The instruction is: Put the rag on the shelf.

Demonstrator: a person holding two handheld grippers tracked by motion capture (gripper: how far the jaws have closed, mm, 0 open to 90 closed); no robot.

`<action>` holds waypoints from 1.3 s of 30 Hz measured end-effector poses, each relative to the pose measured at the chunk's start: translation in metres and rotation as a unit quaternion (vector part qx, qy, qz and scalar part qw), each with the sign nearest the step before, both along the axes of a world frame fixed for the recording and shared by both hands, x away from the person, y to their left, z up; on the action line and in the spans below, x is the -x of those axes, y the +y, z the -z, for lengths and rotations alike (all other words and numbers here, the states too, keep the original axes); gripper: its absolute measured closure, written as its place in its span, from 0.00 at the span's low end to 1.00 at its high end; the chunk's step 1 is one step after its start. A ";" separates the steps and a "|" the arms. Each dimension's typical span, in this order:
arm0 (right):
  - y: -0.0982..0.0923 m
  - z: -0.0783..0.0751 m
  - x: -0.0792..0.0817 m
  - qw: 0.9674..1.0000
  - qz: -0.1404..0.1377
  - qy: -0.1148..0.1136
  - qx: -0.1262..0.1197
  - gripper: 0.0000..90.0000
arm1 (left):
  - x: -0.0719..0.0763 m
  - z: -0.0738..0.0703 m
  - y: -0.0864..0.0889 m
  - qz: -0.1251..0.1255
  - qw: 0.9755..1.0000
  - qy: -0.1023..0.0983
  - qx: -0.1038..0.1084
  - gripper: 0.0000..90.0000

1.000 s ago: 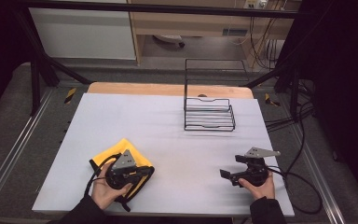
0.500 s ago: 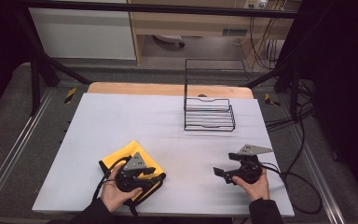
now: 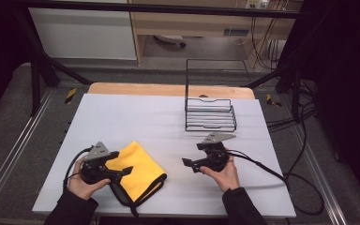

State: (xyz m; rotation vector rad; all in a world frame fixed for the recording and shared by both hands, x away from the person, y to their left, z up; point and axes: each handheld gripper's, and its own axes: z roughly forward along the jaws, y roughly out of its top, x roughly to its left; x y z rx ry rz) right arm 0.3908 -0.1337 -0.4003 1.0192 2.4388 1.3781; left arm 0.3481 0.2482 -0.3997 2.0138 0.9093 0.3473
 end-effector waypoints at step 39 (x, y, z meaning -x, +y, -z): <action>0.141 0.048 -0.040 0.991 -0.083 0.096 0.041 0.89 | -0.009 0.020 0.048 -0.066 0.998 0.020 -0.006 0.09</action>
